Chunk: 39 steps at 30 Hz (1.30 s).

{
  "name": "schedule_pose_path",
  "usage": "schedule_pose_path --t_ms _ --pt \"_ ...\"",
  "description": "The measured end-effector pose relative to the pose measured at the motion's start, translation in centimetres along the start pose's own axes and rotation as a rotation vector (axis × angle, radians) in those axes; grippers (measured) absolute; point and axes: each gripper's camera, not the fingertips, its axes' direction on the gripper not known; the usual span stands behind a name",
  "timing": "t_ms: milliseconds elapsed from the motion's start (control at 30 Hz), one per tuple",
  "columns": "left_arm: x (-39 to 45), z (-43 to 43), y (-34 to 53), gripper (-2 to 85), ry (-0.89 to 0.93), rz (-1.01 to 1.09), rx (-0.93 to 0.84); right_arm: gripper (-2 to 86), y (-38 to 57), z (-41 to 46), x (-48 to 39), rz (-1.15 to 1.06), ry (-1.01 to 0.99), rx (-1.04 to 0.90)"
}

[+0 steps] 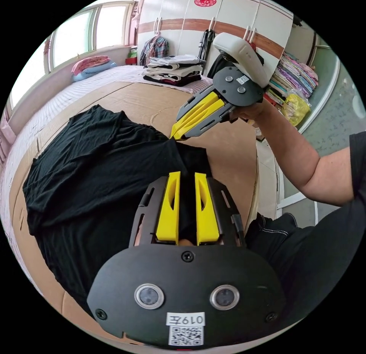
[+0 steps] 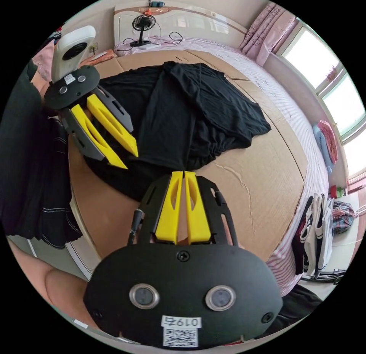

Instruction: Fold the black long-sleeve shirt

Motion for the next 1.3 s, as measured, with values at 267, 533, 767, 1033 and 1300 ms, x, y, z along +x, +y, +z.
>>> schedule_pose_path --t_ms 267,533,767,1033,1300 --pt "-2.5 -2.8 2.5 6.3 0.050 -0.073 0.102 3.6 0.7 -1.3 1.9 0.197 -0.123 0.078" --pt "-3.2 -3.2 4.3 4.8 0.025 -0.043 0.015 7.5 0.9 0.3 0.7 0.329 -0.138 0.060" --pt "-3.7 -4.9 4.9 2.0 0.128 0.071 -0.018 5.2 -1.0 0.0 0.1 0.204 -0.003 -0.093" --pt "-17.6 -16.2 9.9 2.6 0.006 -0.238 0.211 -0.4 -3.8 -2.2 4.4 0.317 0.013 0.067" --pt "-32.9 -21.3 12.8 6.8 -0.269 -0.338 0.145 -0.9 -16.8 1.0 4.2 0.195 0.008 0.160"
